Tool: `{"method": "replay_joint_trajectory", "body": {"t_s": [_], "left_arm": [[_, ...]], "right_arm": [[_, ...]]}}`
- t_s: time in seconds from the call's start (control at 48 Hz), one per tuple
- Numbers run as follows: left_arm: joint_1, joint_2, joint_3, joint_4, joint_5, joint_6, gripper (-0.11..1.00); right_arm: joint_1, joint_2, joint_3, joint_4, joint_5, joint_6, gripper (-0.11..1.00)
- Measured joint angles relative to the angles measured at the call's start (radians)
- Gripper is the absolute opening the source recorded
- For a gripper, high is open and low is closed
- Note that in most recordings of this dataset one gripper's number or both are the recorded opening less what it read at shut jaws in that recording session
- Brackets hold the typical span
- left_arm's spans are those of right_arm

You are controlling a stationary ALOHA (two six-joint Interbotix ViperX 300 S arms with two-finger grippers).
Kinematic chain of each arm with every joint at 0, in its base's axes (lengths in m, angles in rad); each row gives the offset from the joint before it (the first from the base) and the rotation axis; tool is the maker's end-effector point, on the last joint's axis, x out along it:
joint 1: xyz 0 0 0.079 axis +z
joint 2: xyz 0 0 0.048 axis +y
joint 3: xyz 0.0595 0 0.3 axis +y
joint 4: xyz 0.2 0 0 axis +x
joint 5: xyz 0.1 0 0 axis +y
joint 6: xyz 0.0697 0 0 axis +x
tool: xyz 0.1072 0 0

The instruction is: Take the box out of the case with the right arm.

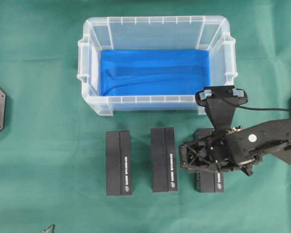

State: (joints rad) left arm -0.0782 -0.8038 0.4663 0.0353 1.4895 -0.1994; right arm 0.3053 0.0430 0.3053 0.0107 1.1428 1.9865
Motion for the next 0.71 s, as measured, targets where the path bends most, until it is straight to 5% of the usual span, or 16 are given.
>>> {"method": "replay_joint_trajectory", "body": {"t_s": [0.709], "left_arm": [[0.000, 0.000, 0.002, 0.000, 0.000, 0.000, 0.00]], "right_arm": [[-0.002, -0.078, -0.350, -0.046, 0.457, -0.002, 0.88]]}}
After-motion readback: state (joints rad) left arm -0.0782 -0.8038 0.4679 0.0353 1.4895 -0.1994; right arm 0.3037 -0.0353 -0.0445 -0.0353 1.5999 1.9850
